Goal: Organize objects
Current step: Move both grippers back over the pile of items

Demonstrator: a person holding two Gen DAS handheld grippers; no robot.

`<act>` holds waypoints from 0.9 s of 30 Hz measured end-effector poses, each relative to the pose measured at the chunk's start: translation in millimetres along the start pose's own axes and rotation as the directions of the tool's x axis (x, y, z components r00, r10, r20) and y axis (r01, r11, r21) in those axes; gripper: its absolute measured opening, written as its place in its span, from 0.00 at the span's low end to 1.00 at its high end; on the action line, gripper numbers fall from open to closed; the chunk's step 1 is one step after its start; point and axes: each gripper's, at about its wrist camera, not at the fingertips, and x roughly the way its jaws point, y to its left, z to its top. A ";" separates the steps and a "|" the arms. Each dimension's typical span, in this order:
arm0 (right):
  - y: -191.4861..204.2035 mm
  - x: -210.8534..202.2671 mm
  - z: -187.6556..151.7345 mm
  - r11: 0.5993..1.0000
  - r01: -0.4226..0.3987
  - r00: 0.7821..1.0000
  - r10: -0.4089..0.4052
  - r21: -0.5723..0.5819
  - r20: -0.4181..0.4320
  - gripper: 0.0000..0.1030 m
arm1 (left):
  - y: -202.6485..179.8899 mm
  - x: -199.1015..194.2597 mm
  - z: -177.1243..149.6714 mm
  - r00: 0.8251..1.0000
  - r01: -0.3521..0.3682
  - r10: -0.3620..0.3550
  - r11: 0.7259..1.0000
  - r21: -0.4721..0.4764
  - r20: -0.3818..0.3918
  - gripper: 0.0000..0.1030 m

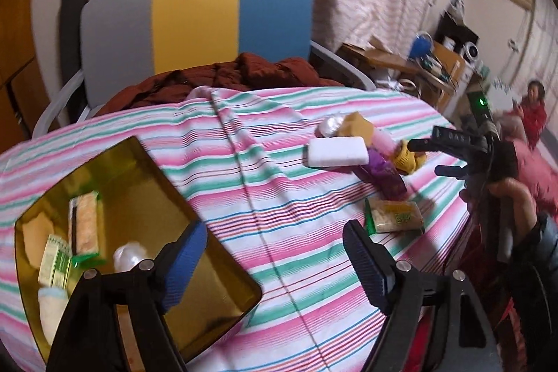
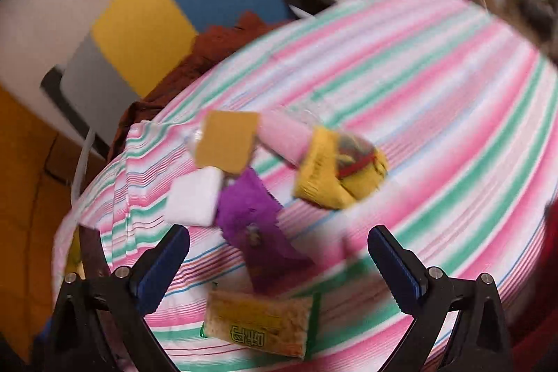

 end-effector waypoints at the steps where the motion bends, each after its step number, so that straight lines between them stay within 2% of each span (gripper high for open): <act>1: -3.9 -1.1 1.8 1.000 -0.002 1.000 0.001 0.018 0.009 1.00 | -5.7 4.9 3.2 1.000 0.001 -0.001 1.000 0.020 -0.007 0.81; 5: -20.5 -4.5 5.2 0.996 0.008 1.000 -0.011 0.094 0.029 1.00 | -22.5 21.3 11.1 0.999 0.013 -0.011 0.998 0.068 -0.031 0.81; 10: -36.9 -4.2 6.2 0.983 -0.016 1.000 0.012 0.183 0.022 1.00 | -43.5 40.9 17.2 0.998 0.029 -0.020 0.990 0.140 -0.066 0.81; 16: -31.6 1.7 5.3 0.984 -0.039 0.999 0.041 0.172 -0.011 1.00 | -59.2 65.4 31.5 0.995 0.035 -0.012 0.974 0.225 -0.102 0.82; 20: -28.6 3.7 4.1 0.985 -0.057 0.998 0.061 0.163 -0.020 1.00 | -72.1 81.8 43.1 0.992 0.057 -0.018 0.946 0.318 -0.124 0.86; 27: -25.1 3.5 3.5 0.985 -0.088 0.995 0.093 0.148 -0.032 1.00 | -89.6 120.5 68.2 0.982 0.124 -0.038 0.868 0.480 -0.185 0.87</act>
